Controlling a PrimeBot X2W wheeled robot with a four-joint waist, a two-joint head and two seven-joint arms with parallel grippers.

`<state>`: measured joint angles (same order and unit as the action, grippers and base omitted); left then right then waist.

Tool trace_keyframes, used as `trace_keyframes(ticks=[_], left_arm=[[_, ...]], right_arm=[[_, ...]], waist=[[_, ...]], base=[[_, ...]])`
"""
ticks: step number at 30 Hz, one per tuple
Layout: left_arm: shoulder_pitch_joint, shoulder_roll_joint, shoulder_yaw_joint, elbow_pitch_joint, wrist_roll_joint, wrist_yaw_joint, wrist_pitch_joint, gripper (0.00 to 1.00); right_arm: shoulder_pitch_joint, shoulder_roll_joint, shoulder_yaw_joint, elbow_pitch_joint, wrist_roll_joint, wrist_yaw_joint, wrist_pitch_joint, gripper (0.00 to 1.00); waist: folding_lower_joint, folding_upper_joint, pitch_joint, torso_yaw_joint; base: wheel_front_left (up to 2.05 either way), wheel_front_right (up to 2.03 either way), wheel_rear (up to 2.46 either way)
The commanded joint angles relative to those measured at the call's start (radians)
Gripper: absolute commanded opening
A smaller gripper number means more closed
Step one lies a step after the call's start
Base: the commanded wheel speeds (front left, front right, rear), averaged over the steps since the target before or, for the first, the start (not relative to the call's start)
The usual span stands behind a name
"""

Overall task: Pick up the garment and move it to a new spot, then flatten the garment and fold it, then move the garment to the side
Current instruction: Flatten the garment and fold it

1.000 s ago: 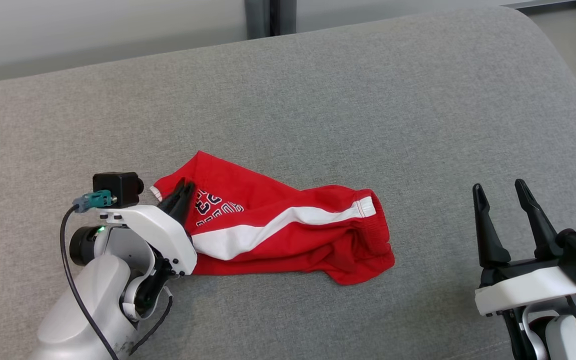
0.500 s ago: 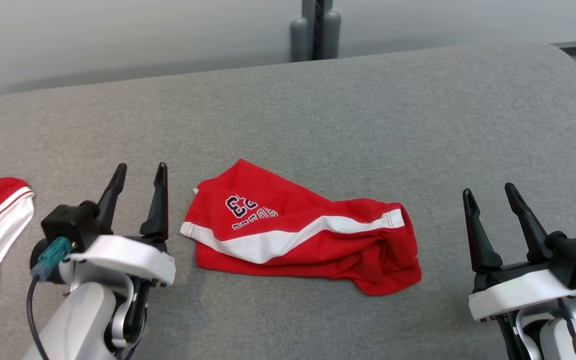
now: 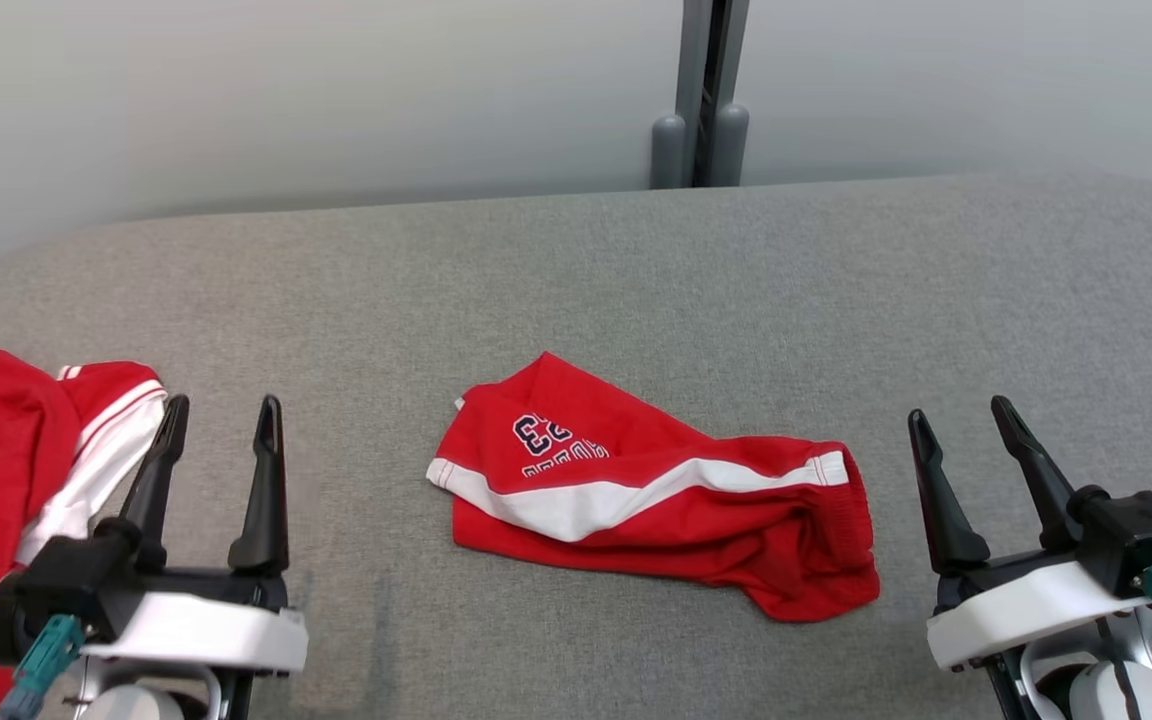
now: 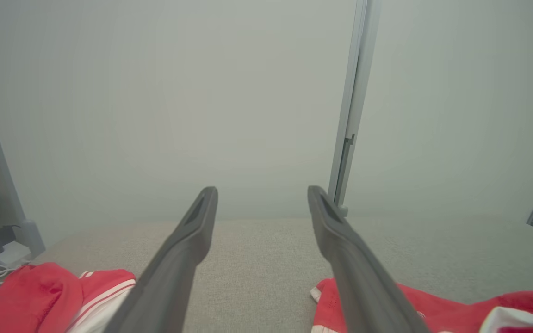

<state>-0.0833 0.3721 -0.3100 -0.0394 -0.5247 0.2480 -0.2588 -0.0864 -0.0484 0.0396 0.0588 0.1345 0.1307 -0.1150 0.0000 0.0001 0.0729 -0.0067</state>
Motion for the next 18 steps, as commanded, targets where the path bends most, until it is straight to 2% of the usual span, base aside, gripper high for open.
trace_keyframes(ticks=[1,6,18], left_arm=[[0.018,0.011,0.01,-0.006,0.01,-0.01,-0.004,1.0],[0.066,0.024,0.004,-0.003,0.013,-0.028,-0.002,1.0],[0.111,0.023,-0.015,-0.01,-0.002,-0.004,0.04,1.0]], right_arm=[[0.014,-0.004,-0.001,-0.001,-0.004,0.0,0.003,1.0],[0.038,-0.004,0.0,-0.005,-0.005,0.0,0.011,1.0],[0.093,-0.004,-0.017,-0.033,0.005,0.0,0.032,1.0]], waist=[[0.0,-0.0001,-0.012,0.008],[0.0,-0.0001,-0.036,0.009],[0.0,-0.0001,-0.069,-0.005]], base=[[0.0,0.0,0.0],[0.0,0.0,0.0],[0.0,0.0,0.0]])
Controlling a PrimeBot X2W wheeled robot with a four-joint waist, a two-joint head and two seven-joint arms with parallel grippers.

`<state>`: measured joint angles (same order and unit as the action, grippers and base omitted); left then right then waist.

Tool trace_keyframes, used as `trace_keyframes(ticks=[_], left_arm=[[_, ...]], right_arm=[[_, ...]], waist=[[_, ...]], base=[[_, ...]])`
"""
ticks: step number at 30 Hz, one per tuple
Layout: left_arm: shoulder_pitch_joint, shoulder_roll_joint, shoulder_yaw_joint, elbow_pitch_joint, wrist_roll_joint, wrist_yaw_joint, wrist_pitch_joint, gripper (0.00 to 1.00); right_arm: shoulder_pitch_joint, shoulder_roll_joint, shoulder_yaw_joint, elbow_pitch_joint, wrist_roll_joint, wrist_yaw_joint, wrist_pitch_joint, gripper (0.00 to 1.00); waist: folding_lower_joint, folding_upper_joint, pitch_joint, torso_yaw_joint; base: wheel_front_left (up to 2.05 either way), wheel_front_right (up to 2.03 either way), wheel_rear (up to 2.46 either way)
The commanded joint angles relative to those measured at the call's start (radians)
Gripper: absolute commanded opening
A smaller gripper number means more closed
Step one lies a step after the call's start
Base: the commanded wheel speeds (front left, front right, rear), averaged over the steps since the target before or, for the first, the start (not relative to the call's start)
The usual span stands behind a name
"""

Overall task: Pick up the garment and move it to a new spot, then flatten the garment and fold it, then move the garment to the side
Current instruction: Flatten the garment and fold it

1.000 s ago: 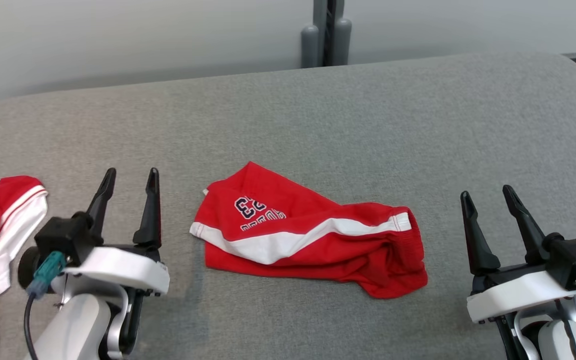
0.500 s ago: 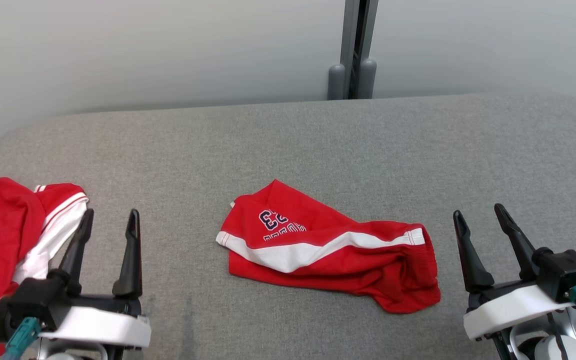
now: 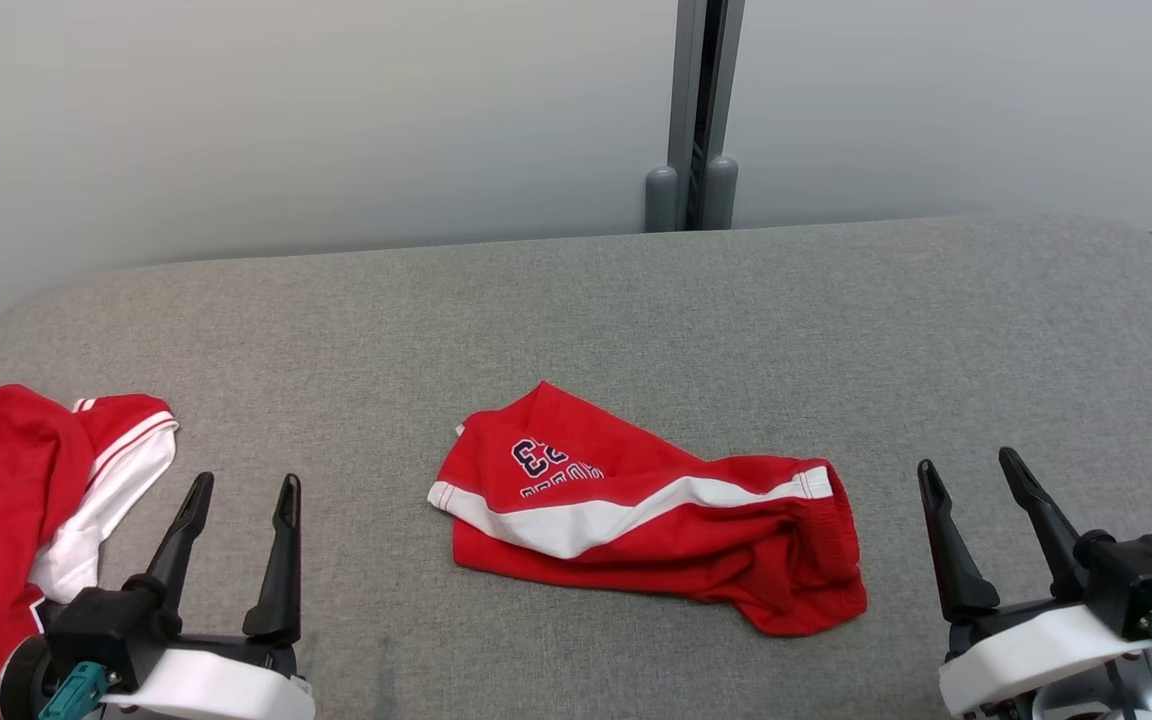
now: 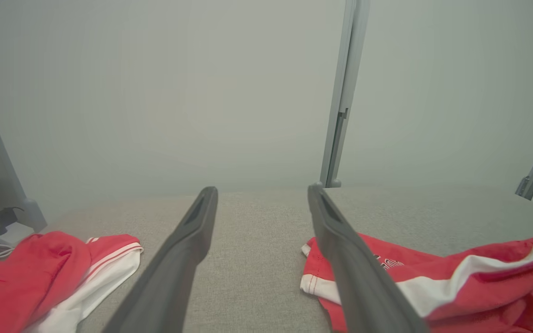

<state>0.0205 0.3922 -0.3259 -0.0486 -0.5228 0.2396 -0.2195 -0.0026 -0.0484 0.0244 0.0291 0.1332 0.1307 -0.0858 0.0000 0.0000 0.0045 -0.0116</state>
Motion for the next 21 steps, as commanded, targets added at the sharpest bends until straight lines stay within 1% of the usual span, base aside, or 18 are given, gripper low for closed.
trace_keyframes(ticks=[1,7,10,13,15,21], left_arm=[[0.006,0.003,0.0,-0.001,-0.005,0.006,0.002,1.0],[-0.006,0.004,-0.008,0.002,-0.009,0.007,0.024,1.0],[-0.044,0.007,-0.026,0.009,-0.015,-0.018,0.053,1.0],[-0.105,0.009,-0.056,0.041,-0.035,-0.065,0.113,1.0],[-0.155,0.008,-0.082,0.086,-0.06,-0.107,0.173,1.0],[-0.288,-0.012,-0.146,0.274,-0.127,-0.233,0.314,1.0]], right_arm=[[0.01,-0.004,-0.003,-0.006,0.008,0.0,0.005,1.0],[0.01,-0.004,-0.003,-0.009,0.013,0.0,0.005,1.0],[0.002,-0.004,-0.002,-0.011,0.016,0.0,0.003,1.0],[-0.013,-0.004,0.007,-0.012,0.016,0.0,0.001,1.0],[-0.023,-0.004,0.019,-0.011,0.016,0.0,-0.001,1.0],[-0.062,-0.004,0.057,0.001,0.023,0.0,-0.011,1.0]], waist=[[0.0,0.0,0.0,-0.001],[0.0,0.0,0.007,0.0],[0.0,0.0,0.019,0.001],[0.0,0.0,0.037,-0.003],[0.0,0.0,0.053,-0.013],[0.0,0.0,0.113,-0.07]], base=[[0.0,0.0,0.0],[0.0,0.0,0.0],[0.0,0.0,0.0],[0.0,0.0,0.0],[0.0,0.0,0.0],[0.0,0.0,0.0]])
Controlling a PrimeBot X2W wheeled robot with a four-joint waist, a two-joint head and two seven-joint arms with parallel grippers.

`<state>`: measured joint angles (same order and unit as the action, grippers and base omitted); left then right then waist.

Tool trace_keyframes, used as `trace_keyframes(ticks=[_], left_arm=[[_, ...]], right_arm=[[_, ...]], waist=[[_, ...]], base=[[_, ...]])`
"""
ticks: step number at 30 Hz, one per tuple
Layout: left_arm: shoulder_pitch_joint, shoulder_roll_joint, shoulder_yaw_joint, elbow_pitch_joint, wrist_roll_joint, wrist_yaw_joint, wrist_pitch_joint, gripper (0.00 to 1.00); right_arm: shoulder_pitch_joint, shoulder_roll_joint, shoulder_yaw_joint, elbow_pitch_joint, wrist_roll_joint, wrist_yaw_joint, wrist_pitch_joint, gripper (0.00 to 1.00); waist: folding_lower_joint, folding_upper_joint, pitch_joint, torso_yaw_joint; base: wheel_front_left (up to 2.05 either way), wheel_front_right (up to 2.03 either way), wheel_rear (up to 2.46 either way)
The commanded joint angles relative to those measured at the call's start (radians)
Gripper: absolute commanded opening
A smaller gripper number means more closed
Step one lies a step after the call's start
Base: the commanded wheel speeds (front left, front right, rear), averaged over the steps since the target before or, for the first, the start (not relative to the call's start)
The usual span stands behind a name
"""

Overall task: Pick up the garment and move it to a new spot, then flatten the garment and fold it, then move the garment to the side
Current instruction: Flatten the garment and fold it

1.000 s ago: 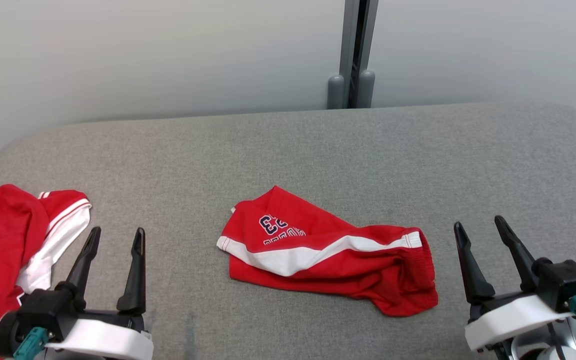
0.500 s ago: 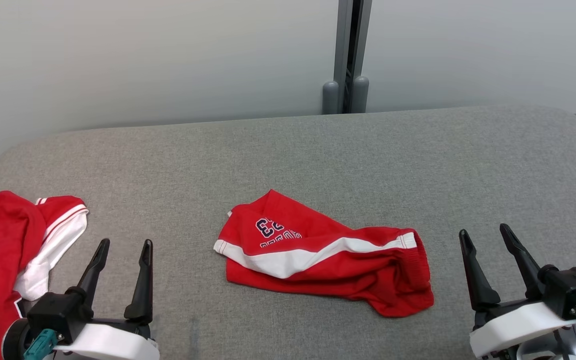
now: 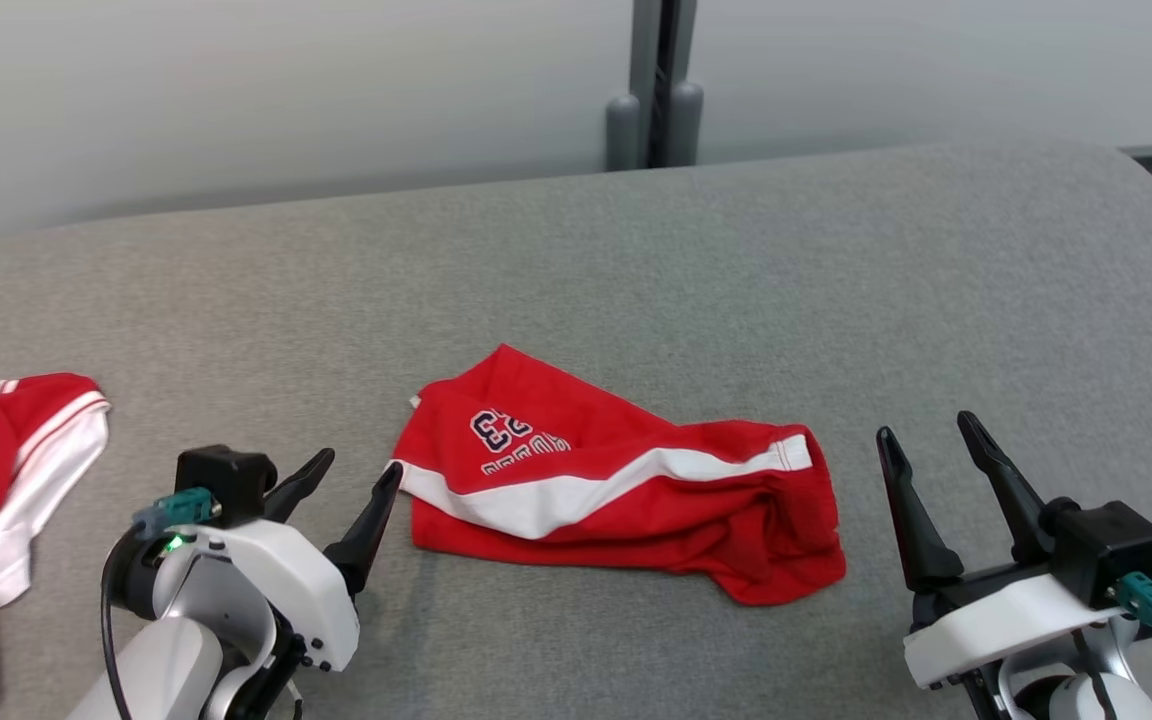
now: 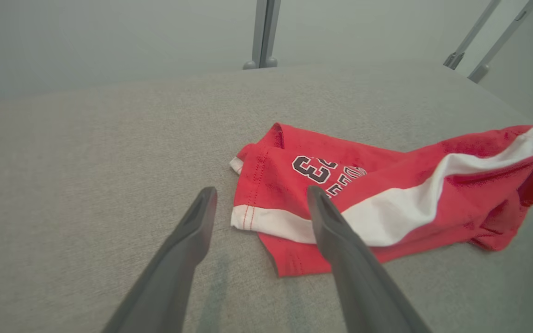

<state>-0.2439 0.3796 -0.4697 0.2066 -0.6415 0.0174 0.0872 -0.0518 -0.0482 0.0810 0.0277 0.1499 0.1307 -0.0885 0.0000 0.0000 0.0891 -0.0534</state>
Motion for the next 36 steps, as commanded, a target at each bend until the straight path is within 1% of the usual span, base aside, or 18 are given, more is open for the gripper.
trace_keyframes(ticks=[1,6,11,12,13,14,16,20,24,30,31,32,33,36], left_arm=[[-0.045,-0.004,-0.009,0.052,-0.014,-0.029,0.019,1.0],[-0.127,-0.022,-0.03,0.221,-0.041,-0.093,0.052,1.0],[-0.184,-0.035,-0.04,0.355,-0.068,-0.125,0.046,1.0],[-0.201,-0.039,-0.046,0.394,-0.075,-0.132,0.038,0.65],[-0.209,-0.042,-0.049,0.405,-0.076,-0.135,0.028,0.27],[-0.214,-0.044,-0.052,0.419,-0.081,-0.139,0.023,0.0],[-0.218,-0.048,-0.058,0.431,-0.084,-0.139,0.017,0.0],[-0.241,-0.054,-0.081,0.458,-0.089,-0.146,-0.005,0.0],[-0.26,-0.061,-0.108,0.47,-0.097,-0.148,-0.023,0.0],[-0.285,-0.072,-0.155,0.466,-0.109,-0.149,-0.051,0.0],[-0.287,-0.072,-0.164,0.463,-0.11,-0.149,-0.057,0.0],[-0.29,-0.071,-0.171,0.46,-0.112,-0.148,-0.067,0.0],[-0.293,-0.068,-0.173,0.457,-0.116,-0.148,-0.078,0.0],[-0.302,-0.058,-0.167,0.442,-0.119,-0.147,-0.123,0.0]], right_arm=[[-0.02,-0.004,0.007,0.006,0.009,0.0,-0.012,1.0],[-0.046,-0.004,0.024,0.026,0.019,0.0,-0.029,1.0],[-0.064,-0.004,0.031,0.043,0.026,0.0,-0.042,1.0],[-0.066,-0.004,0.03,0.05,0.027,0.0,-0.045,1.0],[-0.067,-0.004,0.031,0.053,0.029,0.0,-0.045,1.0],[-0.068,-0.004,0.036,0.054,0.028,0.0,-0.044,1.0],[-0.071,-0.004,0.045,0.055,0.034,0.0,-0.04,1.0],[-0.087,-0.005,0.095,0.062,0.062,0.0,-0.006,1.0],[-0.115,-0.033,0.159,0.078,0.102,0.0,0.041,1.0],[-0.163,-0.071,0.237,0.146,0.163,0.0,0.134,1.0],[-0.17,-0.075,0.241,0.149,0.173,0.0,0.138,0.8],[-0.175,-0.078,0.245,0.15,0.182,0.0,0.141,0.32],[-0.178,-0.077,0.248,0.147,0.193,0.0,0.136,0.0],[-0.19,-0.088,0.249,0.131,0.215,0.0,0.123,0.0]], waist=[[0.0,0.0,0.039,-0.038],[0.0,0.0,0.084,-0.08],[0.0,0.0,0.109,-0.101],[0.0,0.0,0.112,-0.102],[0.0,0.0,0.114,-0.101],[0.0,0.0,0.114,-0.1],[0.0,0.0,0.115,-0.098],[0.0,0.0,0.114,-0.079],[0.0,0.0,0.115,-0.054],[0.0,0.0,0.124,-0.011],[0.0,0.0,0.126,-0.005],[0.0,0.0,0.128,0.001],[0.0,0.0,0.13,0.004],[0.0,0.0,0.132,0.011]], base=[[0.0,0.0,0.0],[0.0,0.0,0.0],[0.0,0.0,0.0],[0.0,0.0,0.0],[0.0,0.0,0.0],[0.0,0.0,0.0],[0.0,0.0,0.0],[0.0,0.0,0.0],[0.0,0.0,0.0],[0.0,0.0,0.0],[0.0,0.0,0.0],[0.0,0.0,0.0],[0.0,0.0,0.0],[0.0,0.0,0.0]])
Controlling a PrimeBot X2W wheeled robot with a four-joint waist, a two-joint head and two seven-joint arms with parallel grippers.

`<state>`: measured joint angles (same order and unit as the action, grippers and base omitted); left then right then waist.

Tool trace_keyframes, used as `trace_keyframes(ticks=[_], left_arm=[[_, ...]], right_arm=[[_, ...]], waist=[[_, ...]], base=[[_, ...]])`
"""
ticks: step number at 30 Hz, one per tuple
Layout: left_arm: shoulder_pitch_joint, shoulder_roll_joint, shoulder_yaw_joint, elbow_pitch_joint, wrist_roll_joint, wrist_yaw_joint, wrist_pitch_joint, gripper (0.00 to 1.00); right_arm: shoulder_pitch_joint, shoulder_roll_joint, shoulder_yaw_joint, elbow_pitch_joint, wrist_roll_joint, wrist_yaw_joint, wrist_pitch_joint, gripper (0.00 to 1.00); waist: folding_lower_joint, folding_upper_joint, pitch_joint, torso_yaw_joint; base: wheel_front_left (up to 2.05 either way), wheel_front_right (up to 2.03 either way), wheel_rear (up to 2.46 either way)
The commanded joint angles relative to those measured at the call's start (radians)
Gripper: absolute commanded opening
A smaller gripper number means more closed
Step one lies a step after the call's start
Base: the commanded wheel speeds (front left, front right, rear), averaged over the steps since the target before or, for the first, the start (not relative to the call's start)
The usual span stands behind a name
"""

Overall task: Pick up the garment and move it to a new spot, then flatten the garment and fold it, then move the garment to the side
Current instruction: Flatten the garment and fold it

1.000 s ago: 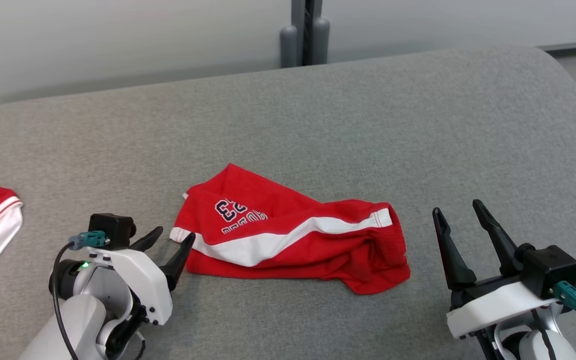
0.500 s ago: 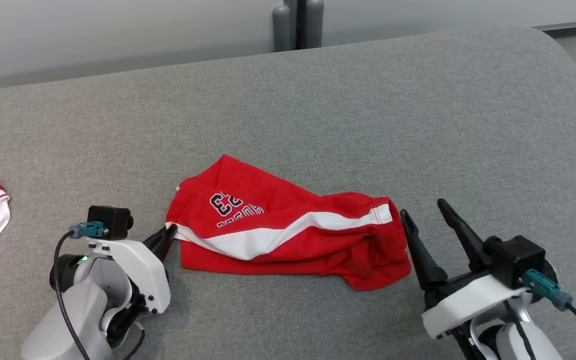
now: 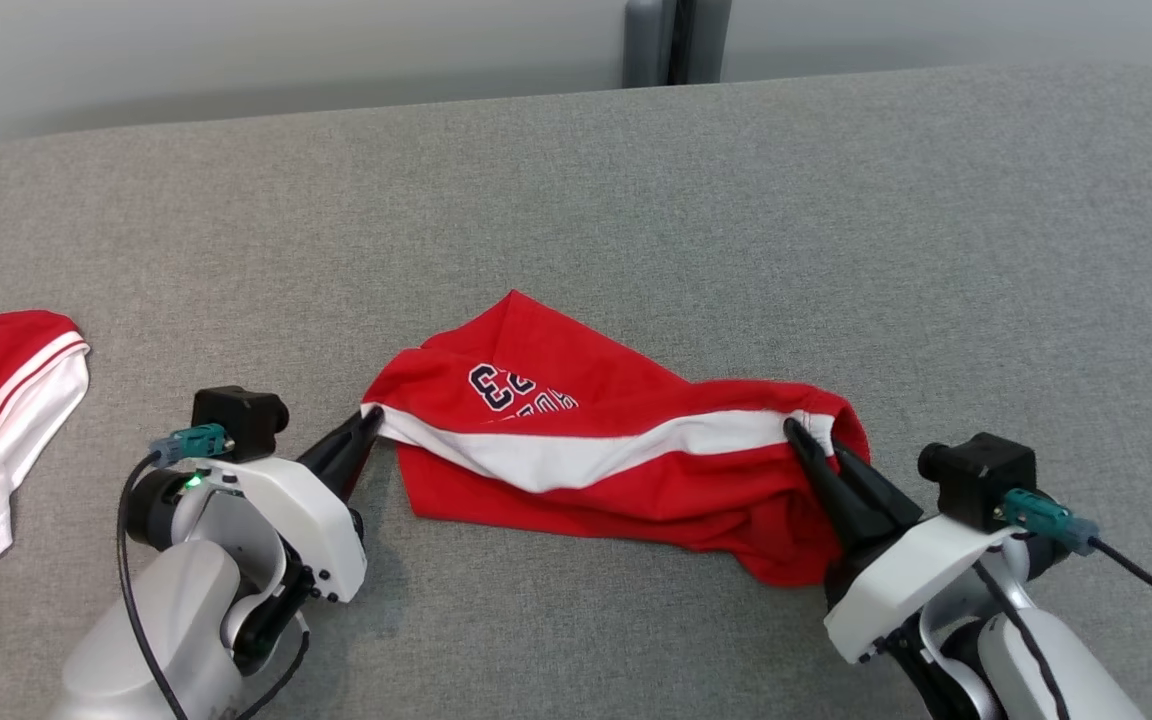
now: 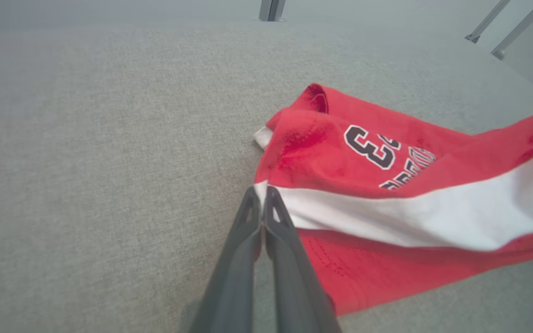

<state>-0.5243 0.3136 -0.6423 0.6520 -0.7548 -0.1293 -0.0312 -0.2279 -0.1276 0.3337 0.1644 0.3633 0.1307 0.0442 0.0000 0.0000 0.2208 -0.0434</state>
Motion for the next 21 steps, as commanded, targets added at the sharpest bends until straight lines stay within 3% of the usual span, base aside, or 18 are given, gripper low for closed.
trace_keyframes(ticks=[1,9,21], left_arm=[[-0.021,0.011,0.01,-0.011,-0.006,0.0,-0.016,0.0],[-0.032,0.061,0.106,-0.217,0.005,0.097,-0.151,0.0],[-0.005,0.17,0.264,-0.83,0.1,0.322,-0.203,0.0]], right_arm=[[-0.02,-0.011,-0.009,-0.018,0.009,0.0,-0.022,0.0],[-0.079,-0.039,-0.099,-0.131,-0.019,0.0,-0.134,0.0],[-0.197,-0.073,-0.18,-0.306,0.021,0.0,-0.159,0.0]], waist=[[0.0,0.0,0.0,0.002],[0.0,0.0,-0.022,0.013],[0.0,0.0,-0.076,0.019]], base=[[0.0,0.0,0.0],[0.0,0.0,0.0],[0.0,0.0,0.0]])
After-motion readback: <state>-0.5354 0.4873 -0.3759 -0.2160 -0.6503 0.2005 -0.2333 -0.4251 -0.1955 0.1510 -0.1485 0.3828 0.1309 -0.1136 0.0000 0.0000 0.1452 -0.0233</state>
